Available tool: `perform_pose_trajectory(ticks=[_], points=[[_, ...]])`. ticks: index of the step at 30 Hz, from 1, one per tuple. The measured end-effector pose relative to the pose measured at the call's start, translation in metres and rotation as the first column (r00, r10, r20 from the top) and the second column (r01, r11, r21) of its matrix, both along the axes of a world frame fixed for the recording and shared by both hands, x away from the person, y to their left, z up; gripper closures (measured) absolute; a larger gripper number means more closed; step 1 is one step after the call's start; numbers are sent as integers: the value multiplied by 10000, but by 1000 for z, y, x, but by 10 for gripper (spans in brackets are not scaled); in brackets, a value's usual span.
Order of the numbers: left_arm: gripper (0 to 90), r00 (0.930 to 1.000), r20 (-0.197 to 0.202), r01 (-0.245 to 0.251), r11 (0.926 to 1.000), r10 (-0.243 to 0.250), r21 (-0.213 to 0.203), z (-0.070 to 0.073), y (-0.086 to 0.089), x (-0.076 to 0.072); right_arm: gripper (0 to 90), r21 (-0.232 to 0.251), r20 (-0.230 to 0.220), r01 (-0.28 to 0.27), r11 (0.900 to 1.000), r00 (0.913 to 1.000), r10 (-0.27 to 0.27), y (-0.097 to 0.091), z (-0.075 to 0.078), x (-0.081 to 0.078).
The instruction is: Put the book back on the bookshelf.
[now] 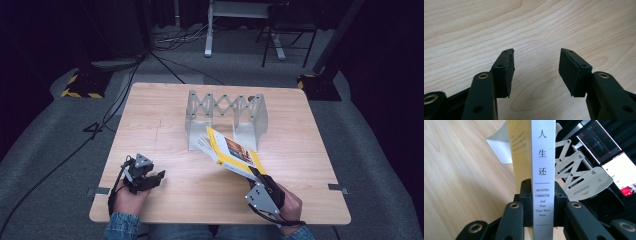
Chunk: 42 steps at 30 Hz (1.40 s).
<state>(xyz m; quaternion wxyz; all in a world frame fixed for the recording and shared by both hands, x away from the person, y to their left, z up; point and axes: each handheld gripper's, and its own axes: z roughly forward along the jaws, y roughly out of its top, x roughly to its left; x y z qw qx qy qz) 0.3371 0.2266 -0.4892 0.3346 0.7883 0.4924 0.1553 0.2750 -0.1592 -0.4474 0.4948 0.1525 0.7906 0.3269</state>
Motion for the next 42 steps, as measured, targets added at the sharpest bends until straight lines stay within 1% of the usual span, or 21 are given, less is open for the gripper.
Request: perform_pose_trajectory(ticks=[2,4,5,6,8,9,13,18,19,22,23,24,26,29,32,34,36,38,40,42], points=[[468,9999,-76,-107,9999,106,-110,-5,5,0,762,209,-3,-43,9998,10000,43,-1,5,1],[468,9999,-33,-168,9999,168,-30,-8,7,-1,762,484,68,-49,9988,10000,46,-3,11,2],[465,9999,4,-149,9998,149,112,-8,8,-2,762,610,78,-81,9981,9999,77,-4,14,3],[464,9998,47,-202,9997,201,169,-8,8,-3,762,893,64,-97,9960,9999,92,-5,18,4],[459,9996,180,-226,9997,225,89,-10,10,-4,762,1258,50,-138,9920,9999,133,-7,25,6],[452,9992,314,-247,9997,246,43,-11,10,-4,762,1427,80,-157,9896,9999,148,-7,29,7],[409,9971,733,-214,9994,193,271,-15,8,-4,762,1934,195,-149,9810,9997,113,-10,42,12],[399,9971,732,-214,9994,193,286,-15,7,-2,762,2384,239,-112,9711,9997,57,-12,52,19],[399,9972,720,-231,9993,211,279,-15,7,-2,762,2661,120,-108,9639,9999,79,-13,54,22],[398,9974,706,-188,9994,169,277,-15,7,-2,762,3192,-74,-82,9477,9999,111,-15,59,29],[399,9974,706,-188,9994,169,277,-15,7,-2,762,3192,-74,-82,9477,9999,111,-15,59,29],[399,9973,698,-231,9995,215,225,-15,6,-2,762,3476,-142,4,9376,9999,49,-15,63,34],[399,9974,700,-208,9995,191,237,-15,7,-2,762,3723,-268,59,9281,9996,44,-16,65,40],[399,9972,706,-245,9994,228,234,-15,6,-2,763,4156,-534,225,9093,9986,-2,-19,67,51],[399,9973,703,-218,9994,199,257,-15,6,-2,763,4434,-632,461,8951,9978,-200,-21,69,60],[399,9973,703,-219,9994,200,259,-15,6,-2,763,4658,-649,562,8831,9975,-292,-24,71,65],[399,9973,702,-220,9994,201,256,-15,6,-2,763,4972,-610,606,8655,9975,-348,-27,73,69],[399,9973,698,-230,9995,214,225,-15,6,-2,762,5197,-717,788,8507,9962,-485,-30,76,76],[399,9974,685,-229,9996,216,185,-15,7,-2,762,5332,-809,992,8402,9945,-660,-32,78,82],[399,9974,684,-255,9995,243,165,-15,7,-2,763,5402,-902,1205,8329,9923,-850,-34,79,88]])
